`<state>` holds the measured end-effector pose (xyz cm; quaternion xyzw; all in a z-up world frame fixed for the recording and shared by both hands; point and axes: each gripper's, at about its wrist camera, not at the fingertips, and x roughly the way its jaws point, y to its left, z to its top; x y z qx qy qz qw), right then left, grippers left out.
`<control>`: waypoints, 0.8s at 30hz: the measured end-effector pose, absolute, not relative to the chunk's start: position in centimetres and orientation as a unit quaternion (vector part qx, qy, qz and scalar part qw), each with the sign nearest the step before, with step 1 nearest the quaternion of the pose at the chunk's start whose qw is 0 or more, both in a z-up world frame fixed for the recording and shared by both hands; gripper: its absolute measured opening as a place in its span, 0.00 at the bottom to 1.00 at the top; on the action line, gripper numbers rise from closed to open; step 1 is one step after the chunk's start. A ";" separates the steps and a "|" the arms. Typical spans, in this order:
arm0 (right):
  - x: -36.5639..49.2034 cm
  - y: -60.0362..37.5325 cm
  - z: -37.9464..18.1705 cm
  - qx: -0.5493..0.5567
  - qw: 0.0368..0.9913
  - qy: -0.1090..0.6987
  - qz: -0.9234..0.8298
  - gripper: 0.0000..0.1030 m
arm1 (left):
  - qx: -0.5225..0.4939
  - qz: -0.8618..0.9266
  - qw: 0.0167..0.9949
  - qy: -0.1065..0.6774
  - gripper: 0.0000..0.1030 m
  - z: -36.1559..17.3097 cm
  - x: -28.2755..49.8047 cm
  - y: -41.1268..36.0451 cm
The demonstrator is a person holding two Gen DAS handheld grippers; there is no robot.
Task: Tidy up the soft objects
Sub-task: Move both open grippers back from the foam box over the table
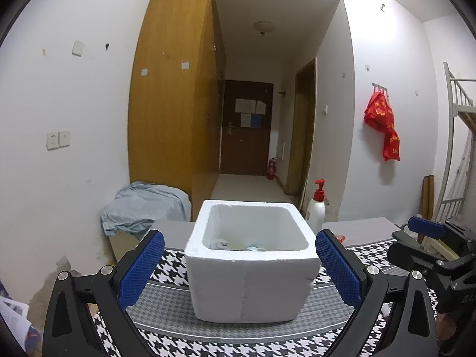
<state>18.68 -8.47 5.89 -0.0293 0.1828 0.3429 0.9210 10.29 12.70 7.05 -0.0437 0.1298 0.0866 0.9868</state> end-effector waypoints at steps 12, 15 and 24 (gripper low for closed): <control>18.4 -9.5 4.2 -0.034 0.921 0.190 0.338 1.00 | -0.044 0.077 0.987 0.131 0.99 6.2 10.6 11.8; 18.4 -9.8 4.0 -0.034 0.920 0.192 0.339 1.00 | -0.046 0.079 0.986 0.137 0.99 5.9 10.8 11.8; 18.7 -11.4 3.2 -0.026 0.921 0.207 0.330 1.00 | -0.053 0.073 0.985 0.145 0.99 5.2 11.4 11.3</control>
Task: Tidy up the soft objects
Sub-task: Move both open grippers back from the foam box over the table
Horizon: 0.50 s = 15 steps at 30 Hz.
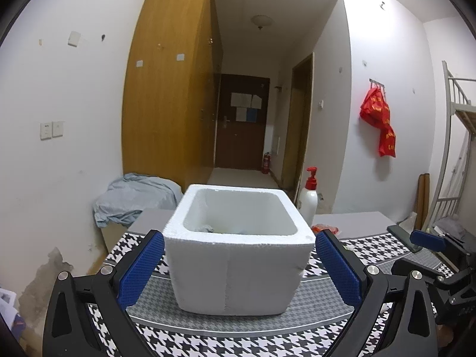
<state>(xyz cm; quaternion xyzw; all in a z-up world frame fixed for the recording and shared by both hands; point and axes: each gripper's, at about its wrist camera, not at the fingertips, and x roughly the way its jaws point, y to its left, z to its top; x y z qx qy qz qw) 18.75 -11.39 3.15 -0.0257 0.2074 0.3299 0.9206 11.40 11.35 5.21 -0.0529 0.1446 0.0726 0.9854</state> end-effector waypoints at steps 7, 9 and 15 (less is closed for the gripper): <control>19.1 -13.3 3.0 -0.019 0.928 0.210 0.308 1.00 | -0.056 0.042 0.984 0.163 0.99 5.0 12.6 9.9; 19.3 -13.9 3.0 -0.018 0.930 0.212 0.301 1.00 | -0.054 0.036 0.984 0.163 0.99 5.1 12.8 9.4; 19.2 -15.8 2.9 -0.014 0.936 0.212 0.281 1.00 | -0.050 0.014 0.985 0.165 0.99 5.1 13.4 7.9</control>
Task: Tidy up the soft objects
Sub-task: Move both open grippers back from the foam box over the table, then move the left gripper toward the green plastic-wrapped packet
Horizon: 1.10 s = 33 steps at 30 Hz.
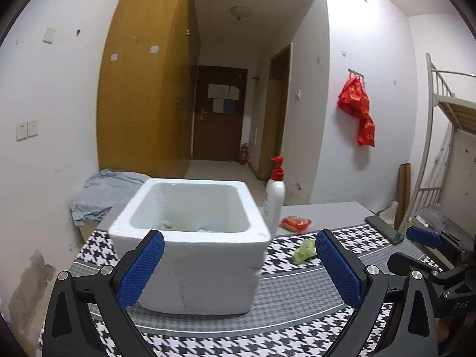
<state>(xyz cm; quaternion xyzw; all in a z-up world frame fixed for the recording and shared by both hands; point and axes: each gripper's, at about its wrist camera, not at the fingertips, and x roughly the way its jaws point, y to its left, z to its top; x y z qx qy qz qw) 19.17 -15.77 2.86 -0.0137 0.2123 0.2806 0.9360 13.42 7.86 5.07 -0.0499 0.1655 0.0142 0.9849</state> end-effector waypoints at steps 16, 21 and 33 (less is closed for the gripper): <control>18.8 -20.5 2.6 0.002 0.952 0.209 0.225 1.00 | -0.032 -0.029 0.983 0.179 0.99 4.6 14.6 3.8; 19.1 -22.1 2.2 0.015 0.954 0.217 0.205 1.00 | -0.020 -0.045 0.981 0.187 0.99 4.4 15.4 2.2; 19.2 -25.1 1.0 0.021 0.959 0.229 0.167 1.00 | -0.006 -0.078 0.976 0.205 0.99 3.3 17.4 -1.1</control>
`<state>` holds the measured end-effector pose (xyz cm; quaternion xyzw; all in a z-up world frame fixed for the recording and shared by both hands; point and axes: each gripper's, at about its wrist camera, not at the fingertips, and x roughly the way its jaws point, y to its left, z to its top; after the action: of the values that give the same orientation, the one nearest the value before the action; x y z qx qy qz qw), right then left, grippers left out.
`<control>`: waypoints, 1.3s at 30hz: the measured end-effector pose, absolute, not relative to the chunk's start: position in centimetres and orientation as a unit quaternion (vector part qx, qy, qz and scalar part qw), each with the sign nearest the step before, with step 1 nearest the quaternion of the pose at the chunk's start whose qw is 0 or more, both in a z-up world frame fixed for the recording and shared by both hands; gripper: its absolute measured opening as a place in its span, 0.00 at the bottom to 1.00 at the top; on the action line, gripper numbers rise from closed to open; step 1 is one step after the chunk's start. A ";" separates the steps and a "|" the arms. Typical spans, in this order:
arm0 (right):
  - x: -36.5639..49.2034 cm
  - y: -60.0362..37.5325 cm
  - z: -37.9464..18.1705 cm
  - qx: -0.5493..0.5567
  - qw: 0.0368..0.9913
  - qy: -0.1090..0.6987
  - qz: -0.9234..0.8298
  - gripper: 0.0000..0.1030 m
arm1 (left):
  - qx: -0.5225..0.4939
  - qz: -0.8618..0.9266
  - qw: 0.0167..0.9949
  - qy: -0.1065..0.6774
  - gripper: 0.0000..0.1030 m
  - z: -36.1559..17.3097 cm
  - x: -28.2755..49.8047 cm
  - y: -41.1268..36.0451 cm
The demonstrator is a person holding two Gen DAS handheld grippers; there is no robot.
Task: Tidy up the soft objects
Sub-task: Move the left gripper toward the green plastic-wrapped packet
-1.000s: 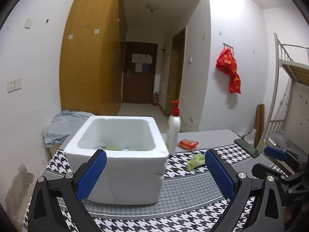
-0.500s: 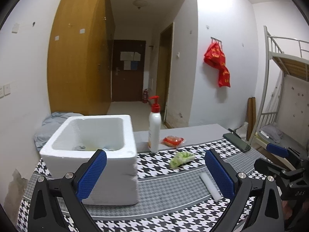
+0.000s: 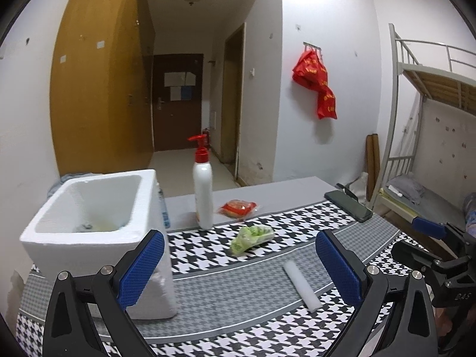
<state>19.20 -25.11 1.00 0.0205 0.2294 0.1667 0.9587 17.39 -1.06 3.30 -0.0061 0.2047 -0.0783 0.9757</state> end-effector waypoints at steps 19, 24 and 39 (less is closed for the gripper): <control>20.7 -26.0 -1.8 0.021 0.947 0.264 0.184 1.00 | 0.014 -0.109 0.966 0.232 0.99 1.1 21.6 -3.9; 21.2 -26.3 -2.2 0.023 0.944 0.270 0.187 1.00 | 0.013 -0.107 0.961 0.255 0.99 0.0 23.1 -4.5; 22.5 -27.5 -3.0 0.033 0.939 0.282 0.193 1.00 | 0.013 -0.109 0.946 0.305 0.99 -2.7 28.0 -5.7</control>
<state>22.49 -27.53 -3.02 0.0333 0.2822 0.1927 0.9392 28.03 -5.75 -2.66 0.0128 0.3051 -0.1090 0.9460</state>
